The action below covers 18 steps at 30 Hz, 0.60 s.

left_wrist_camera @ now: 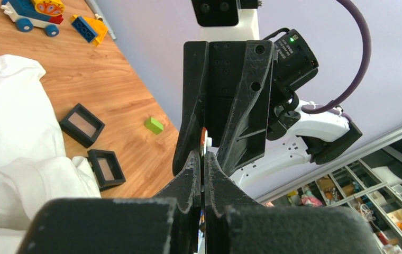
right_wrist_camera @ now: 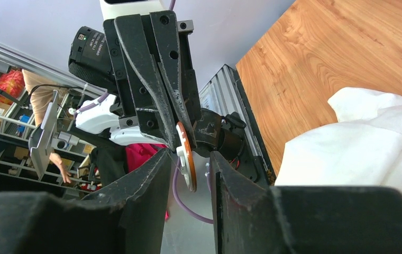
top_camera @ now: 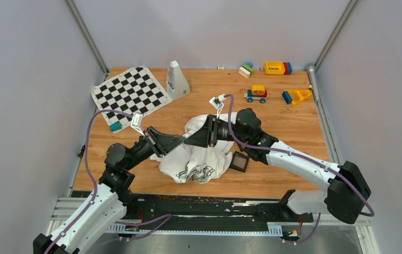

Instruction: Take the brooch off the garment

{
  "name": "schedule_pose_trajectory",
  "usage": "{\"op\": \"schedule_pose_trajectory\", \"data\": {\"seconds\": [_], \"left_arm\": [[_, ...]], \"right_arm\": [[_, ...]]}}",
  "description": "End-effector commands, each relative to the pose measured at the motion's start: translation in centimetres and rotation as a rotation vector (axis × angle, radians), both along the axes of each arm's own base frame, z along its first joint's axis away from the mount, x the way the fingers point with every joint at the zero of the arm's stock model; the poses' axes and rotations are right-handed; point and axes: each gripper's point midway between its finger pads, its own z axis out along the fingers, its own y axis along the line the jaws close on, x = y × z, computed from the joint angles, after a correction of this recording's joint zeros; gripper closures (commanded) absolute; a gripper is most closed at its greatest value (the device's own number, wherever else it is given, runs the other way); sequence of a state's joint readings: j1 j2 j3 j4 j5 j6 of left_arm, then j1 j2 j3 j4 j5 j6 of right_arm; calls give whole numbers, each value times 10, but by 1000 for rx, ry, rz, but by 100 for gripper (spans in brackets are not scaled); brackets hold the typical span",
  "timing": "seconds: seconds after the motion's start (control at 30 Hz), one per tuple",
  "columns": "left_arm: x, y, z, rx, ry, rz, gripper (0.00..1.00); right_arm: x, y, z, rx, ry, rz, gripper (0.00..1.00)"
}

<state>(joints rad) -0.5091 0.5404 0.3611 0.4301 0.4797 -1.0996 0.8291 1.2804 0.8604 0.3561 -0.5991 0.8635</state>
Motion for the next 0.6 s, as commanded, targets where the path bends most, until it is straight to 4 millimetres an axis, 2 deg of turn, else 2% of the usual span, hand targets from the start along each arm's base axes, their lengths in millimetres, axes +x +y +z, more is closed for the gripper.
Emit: {"op": "schedule_pose_trajectory", "data": {"seconds": [0.0,0.1,0.2,0.57], "left_arm": [[-5,1,13,-32,-47,-12,100],[-6,0,13,-34,-51,-17,100],[-8,0,15,-37,-62,-25,100],[-19,-2,27,-46,-132,-73,100]], "right_arm": [[1,0,18,43,-42,-13,66],[0,0,16,41,-39,-10,62],[1,-1,15,39,-34,-15,63],[2,2,5,12,15,-11,79]]}}
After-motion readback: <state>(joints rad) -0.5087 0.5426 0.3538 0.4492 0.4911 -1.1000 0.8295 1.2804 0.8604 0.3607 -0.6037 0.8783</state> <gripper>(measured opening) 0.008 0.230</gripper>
